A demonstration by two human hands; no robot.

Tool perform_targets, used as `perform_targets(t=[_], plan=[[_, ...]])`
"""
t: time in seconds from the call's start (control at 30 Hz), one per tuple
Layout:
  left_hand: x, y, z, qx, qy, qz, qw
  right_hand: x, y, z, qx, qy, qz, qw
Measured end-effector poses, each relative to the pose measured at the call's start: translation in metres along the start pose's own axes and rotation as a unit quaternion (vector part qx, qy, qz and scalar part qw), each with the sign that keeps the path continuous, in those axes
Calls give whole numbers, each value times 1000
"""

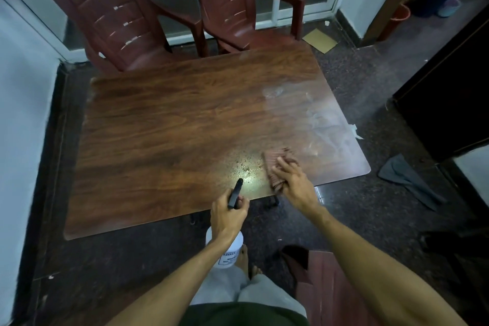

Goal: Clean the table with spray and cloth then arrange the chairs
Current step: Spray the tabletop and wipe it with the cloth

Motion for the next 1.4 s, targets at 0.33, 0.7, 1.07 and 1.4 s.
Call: perform_targets(t=[0.33,0.7,1.07,1.4], plan=[[38,-41,28,-24,38,19,999,29,-16,-28,-6,10,13,1000],[67,-78,54,33,49,-12,998,68,-85,-73,2,-20,63,998],[130,-158,119,89,-11,-115,989,115,-186,-123,-25,-10,12,1000],[158,-209,149,132,-4,-175,976,103,-229,-135,-55,23,-96,994]])
Point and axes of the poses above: each hand's wrist, its own y-axis away from the middle knuckle, its own z-axis out of the palm, x = y × z, the point moved 8 cm from there along -y, towards the middle knuckle, and after that the axes turned 11 degrees about z, right-handed, at the moved point
